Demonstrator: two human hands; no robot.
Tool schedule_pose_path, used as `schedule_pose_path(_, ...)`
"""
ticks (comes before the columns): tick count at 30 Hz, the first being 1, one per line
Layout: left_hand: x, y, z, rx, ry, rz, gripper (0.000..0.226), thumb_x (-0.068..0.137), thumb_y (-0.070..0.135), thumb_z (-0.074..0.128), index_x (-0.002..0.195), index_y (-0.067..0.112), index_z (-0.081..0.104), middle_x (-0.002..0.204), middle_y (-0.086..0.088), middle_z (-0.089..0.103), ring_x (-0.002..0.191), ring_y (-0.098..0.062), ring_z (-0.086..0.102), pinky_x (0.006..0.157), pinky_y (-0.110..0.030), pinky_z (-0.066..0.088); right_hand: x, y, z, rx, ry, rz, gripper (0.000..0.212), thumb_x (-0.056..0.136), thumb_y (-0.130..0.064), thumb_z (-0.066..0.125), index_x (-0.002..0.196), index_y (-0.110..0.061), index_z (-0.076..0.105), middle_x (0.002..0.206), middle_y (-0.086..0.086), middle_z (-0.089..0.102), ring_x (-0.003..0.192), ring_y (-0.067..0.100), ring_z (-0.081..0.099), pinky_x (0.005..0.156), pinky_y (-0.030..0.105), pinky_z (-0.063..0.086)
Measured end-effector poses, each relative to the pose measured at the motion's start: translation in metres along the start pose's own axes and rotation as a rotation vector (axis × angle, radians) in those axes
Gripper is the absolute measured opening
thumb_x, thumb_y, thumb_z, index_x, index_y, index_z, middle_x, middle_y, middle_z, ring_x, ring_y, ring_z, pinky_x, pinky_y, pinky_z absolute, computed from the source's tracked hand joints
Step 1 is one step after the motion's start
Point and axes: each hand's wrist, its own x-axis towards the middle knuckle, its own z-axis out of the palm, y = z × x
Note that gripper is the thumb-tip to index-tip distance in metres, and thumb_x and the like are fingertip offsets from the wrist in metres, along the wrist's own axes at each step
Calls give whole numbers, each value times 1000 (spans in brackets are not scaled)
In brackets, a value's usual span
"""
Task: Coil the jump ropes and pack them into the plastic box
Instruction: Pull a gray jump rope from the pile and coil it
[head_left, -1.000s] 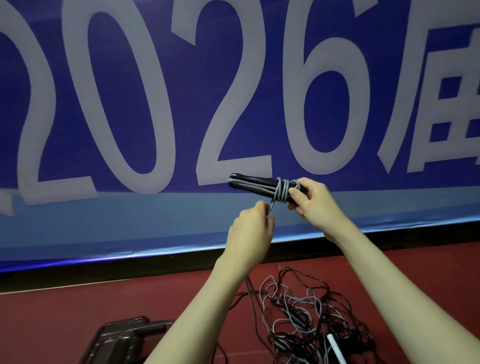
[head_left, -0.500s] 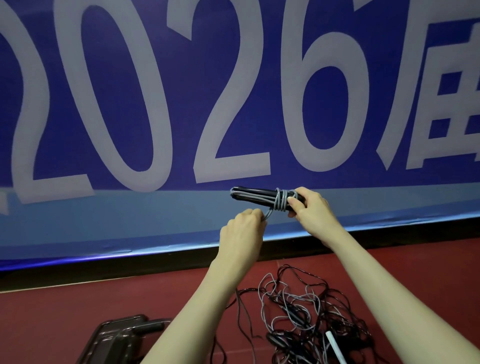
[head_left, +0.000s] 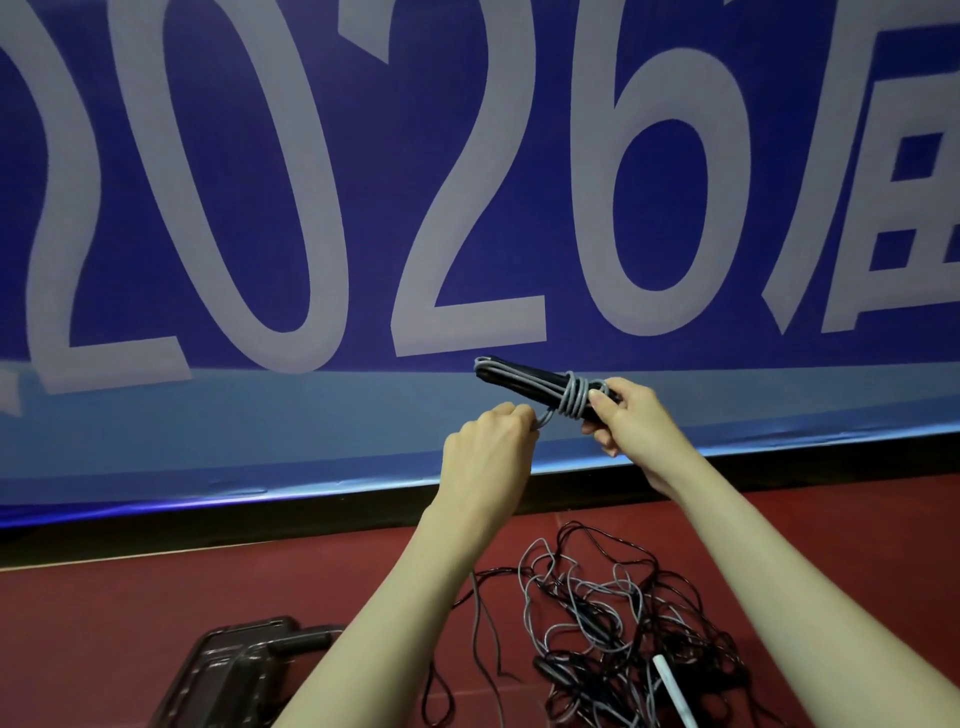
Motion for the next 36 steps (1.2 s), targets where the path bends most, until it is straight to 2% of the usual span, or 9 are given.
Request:
schedule_pose_path(5, 1, -1, -1, -22, 18, 21, 23, 102, 22, 42, 101, 11, 63, 95, -6, 61, 82, -34, 60, 59, -31, 37, -4, -2, 1, -179, 16, -115, 16, 101, -21, 46, 102, -12, 59, 77, 5, 65, 60, 14, 50, 60, 32, 41)
schedule_pose_path(9, 3, -3, -7, -27, 41, 22, 25, 101, 27, 43, 106, 16, 65, 102, -1, 62, 89, -31, 60, 61, -31, 39, -8, -10, 0, -323, -7, -193, 12, 101, -23, 46, 102, -16, 57, 89, 7, 65, 80, 17, 64, 67, 33, 46)
schedule_pose_path(13, 3, -7, -11, -25, 52, 20, 21, 99, 30, 49, 106, 21, 66, 102, 3, 64, 90, -27, 60, 60, -30, 36, -13, -18, -7, -446, -127, -207, 16, 101, -25, 45, 101, -12, 56, 87, 13, 66, 66, 16, 54, 60, 31, 40)
schedule_pose_path(16, 4, -10, -16, -60, 56, 11, 18, 96, 33, 54, 101, 20, 66, 96, 3, 64, 85, -26, 59, 59, -31, 39, -16, -23, -12, -486, -222, -230, 14, 101, -25, 47, 99, -16, 56, 80, 2, 64, 59, -3, 55, 56, 22, 37)
schedule_pose_path(19, 4, -14, -24, -153, 49, 14, 15, 88, 33, 64, 92, 20, 66, 90, 6, 65, 83, -22, 59, 64, -35, 47, -16, -28, -18, -522, -325, -247, 13, 99, -27, 50, 91, -19, 57, 70, -2, 64, 52, 2, 49, 56, 23, 37)
schedule_pose_path(24, 5, -26, -33, -409, -47, 19, 25, 70, 33, 82, 83, 16, 69, 78, 7, 63, 73, -14, 54, 63, -33, 46, -22, -44, -31, -514, -504, -233, 19, 98, -25, 54, 86, -12, 61, 62, 1, 60, 52, 7, 46, 54, 23, 37)
schedule_pose_path(27, 6, -31, -35, -456, -147, 108, 31, 64, 34, 85, 85, 16, 73, 74, 10, 55, 69, -4, 49, 62, -21, 38, -27, -53, -33, -578, -582, -257, 21, 97, -27, 55, 86, -11, 62, 61, 1, 60, 54, 11, 48, 57, 29, 39)
schedule_pose_path(31, 2, -34, -45, -568, -327, 169, 28, 64, 29, 86, 87, 15, 75, 71, 12, 56, 65, -1, 49, 60, -11, 34, -37, -68, -32, -618, -704, -285, 18, 97, -27, 56, 88, -14, 63, 77, 16, 66, 61, 16, 56, 62, 37, 46)
schedule_pose_path(36, -3, -39, -61, -800, -466, 112, 16, 71, 21, 82, 73, 12, 69, 66, 8, 62, 62, -4, 51, 61, -16, 38, -46, -78, -38, -376, -778, -242, 23, 99, -24, 55, 94, -3, 63, 77, 11, 57, 61, 12, 53, 54, 22, 40)
